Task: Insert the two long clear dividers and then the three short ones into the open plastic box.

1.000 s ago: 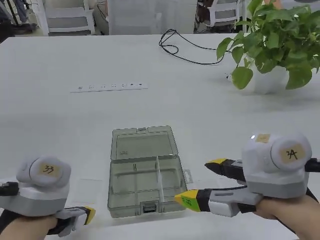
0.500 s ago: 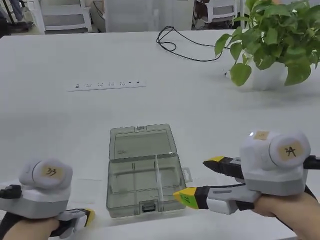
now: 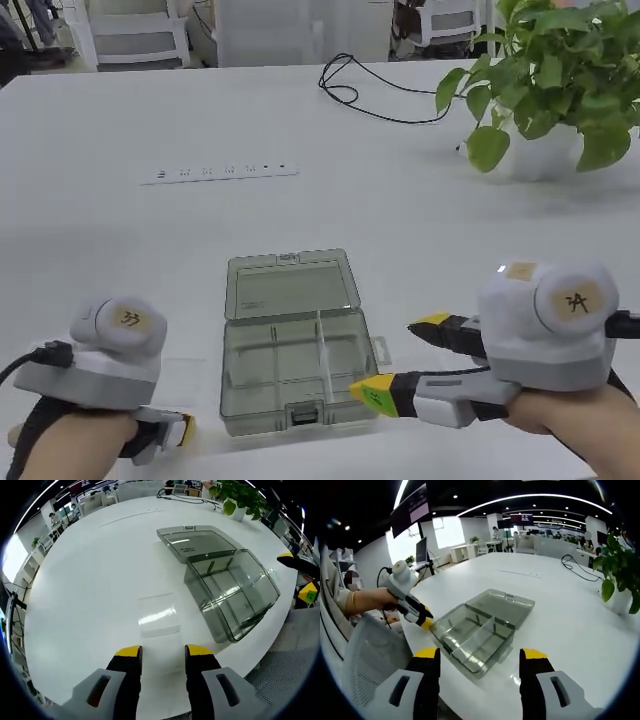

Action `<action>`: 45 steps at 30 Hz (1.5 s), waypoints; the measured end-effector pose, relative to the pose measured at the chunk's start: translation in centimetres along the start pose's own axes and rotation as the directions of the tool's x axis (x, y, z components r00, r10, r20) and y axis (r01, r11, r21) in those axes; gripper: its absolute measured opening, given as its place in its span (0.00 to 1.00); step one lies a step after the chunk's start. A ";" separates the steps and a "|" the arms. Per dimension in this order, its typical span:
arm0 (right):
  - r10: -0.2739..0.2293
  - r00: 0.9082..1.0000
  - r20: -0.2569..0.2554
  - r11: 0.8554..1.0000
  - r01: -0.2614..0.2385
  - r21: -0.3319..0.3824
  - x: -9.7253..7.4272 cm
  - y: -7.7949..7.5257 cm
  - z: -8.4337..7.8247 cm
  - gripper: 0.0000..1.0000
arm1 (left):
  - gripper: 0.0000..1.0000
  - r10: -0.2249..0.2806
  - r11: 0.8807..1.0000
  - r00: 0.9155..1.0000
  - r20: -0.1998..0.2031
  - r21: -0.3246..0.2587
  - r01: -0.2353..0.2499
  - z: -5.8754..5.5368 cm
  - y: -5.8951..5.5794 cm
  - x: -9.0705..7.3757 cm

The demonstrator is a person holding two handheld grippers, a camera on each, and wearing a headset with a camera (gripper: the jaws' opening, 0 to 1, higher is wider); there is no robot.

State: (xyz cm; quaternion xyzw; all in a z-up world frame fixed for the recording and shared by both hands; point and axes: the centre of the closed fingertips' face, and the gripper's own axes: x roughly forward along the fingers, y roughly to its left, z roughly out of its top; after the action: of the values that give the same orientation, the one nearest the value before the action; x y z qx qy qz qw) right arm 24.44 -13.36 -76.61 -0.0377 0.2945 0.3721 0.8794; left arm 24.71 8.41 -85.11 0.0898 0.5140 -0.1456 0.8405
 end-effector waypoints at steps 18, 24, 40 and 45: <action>-0.018 0.999 0.036 0.997 0.015 0.082 0.5 0.4 1.6 0.60 | 0.30 -0.004 0.995 0.998 0.070 -0.095 0.010 0.2 0.3 -1.2; 0.012 0.997 0.082 0.991 -0.022 0.133 1.0 1.7 2.7 0.56 | 0.30 0.006 0.990 0.990 0.144 -0.138 0.014 0.9 0.2 -3.1; 0.085 0.983 0.165 0.978 -0.114 0.176 3.3 6.3 5.1 0.45 | 0.30 -0.038 0.978 0.942 0.332 -0.179 0.103 2.1 -1.9 -7.3; 0.106 0.975 0.196 0.967 -0.147 0.209 3.9 7.5 5.8 0.41 | 0.30 -0.070 0.974 0.900 0.429 -0.164 0.153 3.5 -3.1 -8.7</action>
State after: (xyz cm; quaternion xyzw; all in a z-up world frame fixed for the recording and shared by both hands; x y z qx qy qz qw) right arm 24.32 -3.86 -72.79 0.1142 0.2542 0.3941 0.8758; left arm 22.81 5.82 -75.76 -0.0557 0.3367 -0.1589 0.9264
